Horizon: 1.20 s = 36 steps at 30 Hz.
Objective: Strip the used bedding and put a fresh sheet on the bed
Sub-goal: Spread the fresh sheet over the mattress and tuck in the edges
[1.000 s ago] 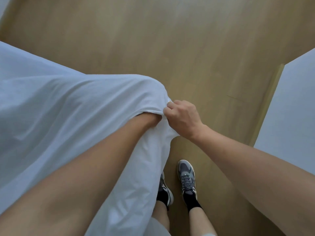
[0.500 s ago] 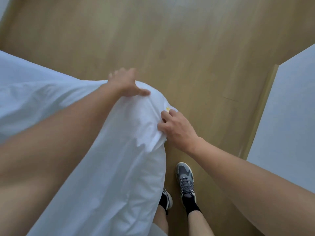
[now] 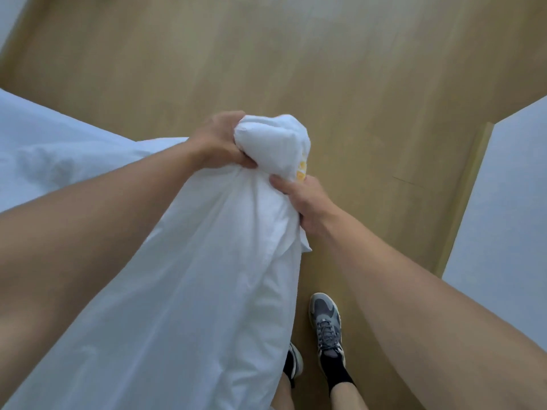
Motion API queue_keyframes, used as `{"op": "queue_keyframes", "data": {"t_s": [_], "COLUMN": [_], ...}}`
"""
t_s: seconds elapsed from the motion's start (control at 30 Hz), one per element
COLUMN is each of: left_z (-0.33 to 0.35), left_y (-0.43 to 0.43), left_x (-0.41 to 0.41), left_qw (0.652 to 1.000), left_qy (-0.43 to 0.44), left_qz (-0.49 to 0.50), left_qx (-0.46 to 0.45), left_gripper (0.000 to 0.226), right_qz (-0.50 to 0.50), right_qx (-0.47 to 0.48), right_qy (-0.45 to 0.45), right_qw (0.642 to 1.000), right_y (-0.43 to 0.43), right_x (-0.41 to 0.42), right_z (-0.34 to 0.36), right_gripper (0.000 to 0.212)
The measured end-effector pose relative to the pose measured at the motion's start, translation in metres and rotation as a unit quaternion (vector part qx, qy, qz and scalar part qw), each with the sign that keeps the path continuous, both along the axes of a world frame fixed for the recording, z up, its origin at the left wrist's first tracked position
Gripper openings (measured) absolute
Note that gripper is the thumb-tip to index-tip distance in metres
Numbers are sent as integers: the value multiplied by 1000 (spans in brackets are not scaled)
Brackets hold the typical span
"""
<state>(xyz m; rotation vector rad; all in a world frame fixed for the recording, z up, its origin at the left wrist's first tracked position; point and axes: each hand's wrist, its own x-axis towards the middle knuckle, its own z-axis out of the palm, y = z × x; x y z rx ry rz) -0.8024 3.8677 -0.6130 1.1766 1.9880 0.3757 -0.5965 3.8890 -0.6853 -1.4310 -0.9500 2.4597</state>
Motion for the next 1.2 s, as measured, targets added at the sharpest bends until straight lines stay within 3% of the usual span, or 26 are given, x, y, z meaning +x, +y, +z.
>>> {"op": "queue_keyframes", "data": {"t_s": [0.07, 0.17, 0.23, 0.3, 0.37, 0.43, 0.47, 0.53, 0.6, 0.63, 0.7, 0.8, 0.9, 0.97, 1.03, 1.1, 1.17, 1.2], "left_z": [-3, 3, 6, -5, -17, -25, -25, -23, -23, -27, -32, -37, -38, -42, -38, -24, -14, -13], "left_y": [-4, -20, -32, -37, -39, -43, -48, -62, -86, -102, -137, -196, -248, -282, -302, -309, -321, -329], "left_x": [-9, -48, -68, -65, -53, -49, -51, -51, -39, -26, 8, 61, 111, 150, 159, 126, 80, 66], "left_qw": [998, 959, 925, 926, 930, 932, 940, 958, 950, 942, 936, 939, 953, 953, 952, 949, 921, 912], "left_qy": [55, -32, 35, 187, 298, 339, 325, 258, 240, 258, 307, 323, 261, 263, 263, 299, 337, 306], "left_qz": [-10, -91, -102, -137, -128, -103, -85, -68, -99, -102, -63, 10, 52, -2, -56, 15, 161, 205], "left_qx": [-8, -265, -365, -297, -170, -78, -62, -102, -176, -187, -163, -115, -142, -152, -145, -95, -112, -183], "left_gripper": [60, 75, 75, 62, 54, 59, 69, 102, 142, 148, 139, 110, 106, 115, 121, 115, 116, 124], "right_qz": [-55, -71, -66, -83, -73, 3, 24, -11, -59, -68, -65, 28, 40, -19, -38, -19, 11, 24], "right_qx": [121, 206, 195, 130, -15, -77, -60, 41, 130, 144, 102, -56, -85, -1, 72, 104, 245, 369], "right_qy": [-78, -173, -192, -167, -83, -10, -2, -81, -187, -220, -223, -121, -33, -86, -185, -273, -405, -430], "right_qw": [988, 961, 959, 974, 994, 997, 998, 996, 972, 963, 967, 991, 995, 996, 979, 956, 881, 824], "right_y": [0, -4, -10, -15, -24, -36, -42, -48, -48, -49, -56, -75, -92, -94, -89, -85, -91, -99], "right_x": [-12, -4, 5, 9, 12, 18, 20, 23, 23, 24, 30, 53, 77, 80, 75, 63, 51, 45], "right_z": [-9, -27, -32, -27, -19, -12, -9, -9, -9, -10, -7, -3, 0, 0, 1, 5, 14, 21], "right_gripper": [11, 7, 11, 2, 34, 59, 59, 43, 27, 28, 43, 74, 59, 44, 42, 63, 78, 76]}}
